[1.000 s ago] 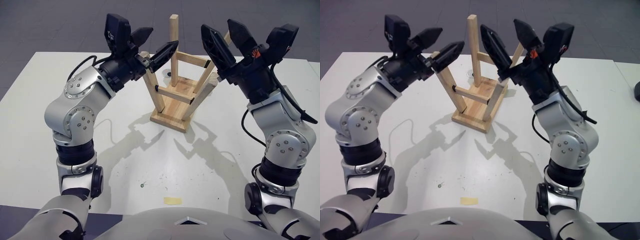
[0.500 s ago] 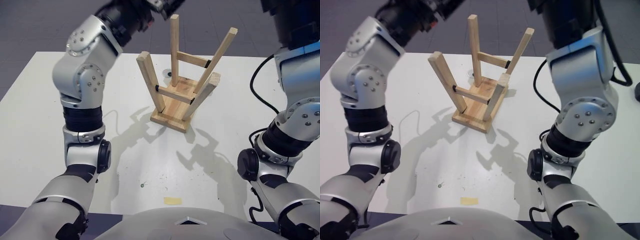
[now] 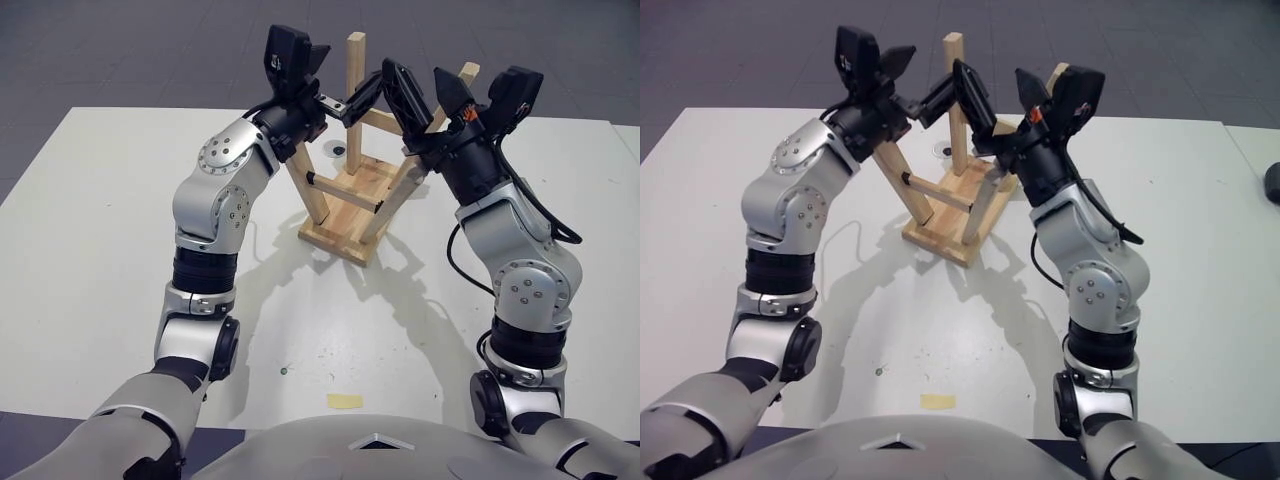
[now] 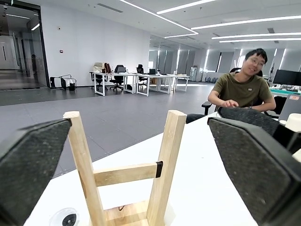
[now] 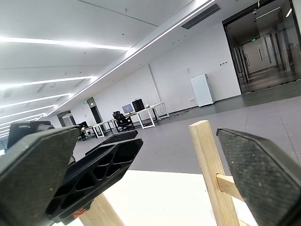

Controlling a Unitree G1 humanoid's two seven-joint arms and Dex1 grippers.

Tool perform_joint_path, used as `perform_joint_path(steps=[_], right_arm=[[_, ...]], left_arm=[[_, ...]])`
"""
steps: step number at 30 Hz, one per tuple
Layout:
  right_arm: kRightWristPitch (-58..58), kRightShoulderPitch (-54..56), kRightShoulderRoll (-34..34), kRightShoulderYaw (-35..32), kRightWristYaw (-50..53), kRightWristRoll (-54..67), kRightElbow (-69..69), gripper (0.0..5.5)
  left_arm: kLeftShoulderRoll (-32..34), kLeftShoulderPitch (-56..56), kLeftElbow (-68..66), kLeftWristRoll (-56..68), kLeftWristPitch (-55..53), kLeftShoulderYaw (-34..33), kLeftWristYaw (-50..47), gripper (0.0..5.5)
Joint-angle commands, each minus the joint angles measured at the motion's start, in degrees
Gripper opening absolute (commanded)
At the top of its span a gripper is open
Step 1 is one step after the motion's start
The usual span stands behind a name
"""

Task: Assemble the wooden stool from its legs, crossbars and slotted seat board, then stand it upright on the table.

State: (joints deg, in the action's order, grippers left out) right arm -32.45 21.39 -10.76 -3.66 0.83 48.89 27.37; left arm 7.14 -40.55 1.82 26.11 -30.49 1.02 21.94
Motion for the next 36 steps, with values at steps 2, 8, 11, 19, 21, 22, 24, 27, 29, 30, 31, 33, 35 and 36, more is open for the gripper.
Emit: perform_joint_path(steps=[2, 8, 11, 19, 21, 22, 24, 27, 29, 30, 31, 33, 35, 36], right_arm=[[-0.1, 0.6, 1.5, -5.7, 1.3, 4.4, -1.7, 5.4], [2.6, 5.3, -0.2, -14.2, 4.8, 10.5, -1.3, 5.4], [-0.1, -0.3, -3.4, -12.2, 5.1, 4.7, -3.4, 5.4], [-5.4, -11.8, -2.2, 3.2, -3.3, -0.7, 1.1, 5.4], [-8.0, -13.5, -5.2, 6.6, -11.7, 4.2, 6.7, 5.4], [-8.9, -14.3, -6.0, 7.0, -14.0, 6.0, 8.2, 5.4], [-9.9, -15.2, -7.1, 6.2, -16.0, 7.6, 7.9, 5.4], [-12.3, -17.7, -9.1, 3.4, -18.8, 12.9, 6.3, 5.4], [-14.3, -21.3, -13.2, 2.3, -23.7, 15.6, 7.1, 5.4], [-15.7, -24.0, -16.3, 1.8, -27.0, 16.6, 7.9, 5.4], [-16.8, -26.5, -19.1, 1.3, -30.0, 17.1, 8.5, 5.4], [-17.4, -30.9, -23.8, -0.8, -35.1, 16.5, 8.0, 5.4], [-15.9, -32.1, -25.4, -3.1, -36.7, 14.3, 5.3, 5.4], [-14.9, -32.0, -25.8, -4.1, -36.8, 12.8, 3.1, 5.4]], left_arm=[[-1.2, -0.3, 2.6, 2.8, -4.5, -2.9, -2.8, 5.38], [1.2, -10.3, 11.3, 10.4, -8.7, -11.9, -7.5, 5.38], [4.2, -13.2, 13.9, 13.0, -9.5, -15.7, -9.4, 5.38], [15.6, 2.1, 3.5, -1.9, -4.8, -19.1, -13.9, 5.38], [17.0, 5.9, 4.2, -3.2, -4.4, -18.9, -12.5, 5.38], [17.3, 6.7, 4.0, -3.7, -4.3, -19.0, -12.4, 5.38], [17.9, 7.9, 3.3, -5.4, -2.9, -18.6, -12.4, 5.38], [17.8, 8.9, 3.0, -6.6, -1.6, -18.1, -12.3, 5.38], [18.8, 10.8, 3.1, -7.1, -0.9, -18.0, -10.8, 5.38], [19.9, 12.3, 2.9, -7.5, -0.4, -18.0, -9.3, 5.38], [21.1, 13.9, 2.5, -7.7, 0.6, -18.1, -7.4, 5.38], [24.8, 17.9, 0.2, -8.4, 3.1, -18.1, -1.8, 5.38], [28.8, 21.9, -2.3, -9.8, 6.0, -17.1, 4.1, 5.38], [30.9, 24.3, -3.2, -10.5, 7.6, -16.2, 7.6, 5.38]])
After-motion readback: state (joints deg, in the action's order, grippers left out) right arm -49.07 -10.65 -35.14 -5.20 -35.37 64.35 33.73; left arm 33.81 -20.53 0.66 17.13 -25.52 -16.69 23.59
